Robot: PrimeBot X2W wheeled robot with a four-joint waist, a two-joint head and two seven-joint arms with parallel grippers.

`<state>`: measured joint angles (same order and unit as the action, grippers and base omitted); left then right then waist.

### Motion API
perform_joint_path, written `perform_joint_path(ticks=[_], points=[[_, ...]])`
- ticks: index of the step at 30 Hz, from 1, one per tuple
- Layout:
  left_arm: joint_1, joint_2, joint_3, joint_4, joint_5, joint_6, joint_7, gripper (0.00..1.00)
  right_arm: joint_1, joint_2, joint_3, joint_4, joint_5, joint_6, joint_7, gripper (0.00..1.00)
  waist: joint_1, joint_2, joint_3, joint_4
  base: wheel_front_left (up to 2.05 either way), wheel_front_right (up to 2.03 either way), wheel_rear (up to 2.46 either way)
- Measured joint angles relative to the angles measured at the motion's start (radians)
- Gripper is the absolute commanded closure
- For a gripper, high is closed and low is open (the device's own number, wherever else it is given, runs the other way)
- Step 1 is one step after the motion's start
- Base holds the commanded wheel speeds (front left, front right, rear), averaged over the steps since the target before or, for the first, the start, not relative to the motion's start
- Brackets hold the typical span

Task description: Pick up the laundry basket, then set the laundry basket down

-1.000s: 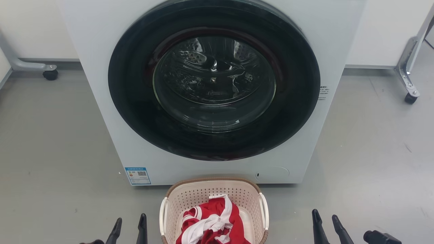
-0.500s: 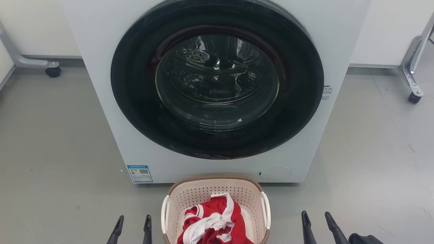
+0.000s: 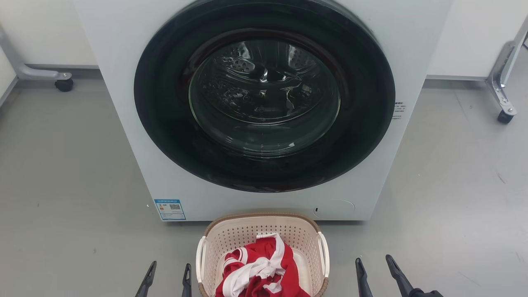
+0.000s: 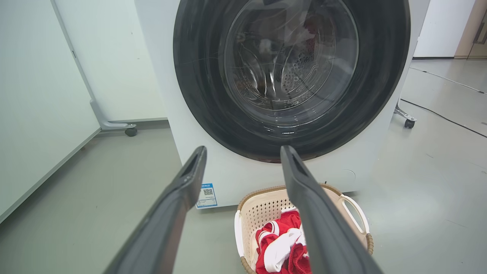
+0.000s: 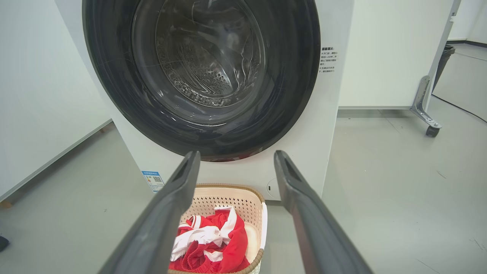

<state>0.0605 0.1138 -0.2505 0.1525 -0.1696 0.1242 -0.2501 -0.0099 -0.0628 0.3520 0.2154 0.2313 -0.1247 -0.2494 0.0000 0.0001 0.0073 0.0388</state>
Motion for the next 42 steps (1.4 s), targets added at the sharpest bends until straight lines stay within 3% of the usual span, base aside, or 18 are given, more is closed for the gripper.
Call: perform_joint_path(ticks=[25,42], points=[[0.006,-0.018,0.015,0.004,0.0,0.0,-0.002,0.0,0.004,0.002,-0.013,-0.014,-0.002,0.0,0.0,0.0,0.0,0.0,0.031,-0.001,0.0,0.0,0.0],[-0.101,-0.037,0.024,0.003,-0.005,0.0,-0.002,0.0,-0.101,0.002,-0.039,-0.033,-0.031,0.011,0.0,0.0,0.0001,0.0,0.213,0.001,0.0,0.0,0.0]])
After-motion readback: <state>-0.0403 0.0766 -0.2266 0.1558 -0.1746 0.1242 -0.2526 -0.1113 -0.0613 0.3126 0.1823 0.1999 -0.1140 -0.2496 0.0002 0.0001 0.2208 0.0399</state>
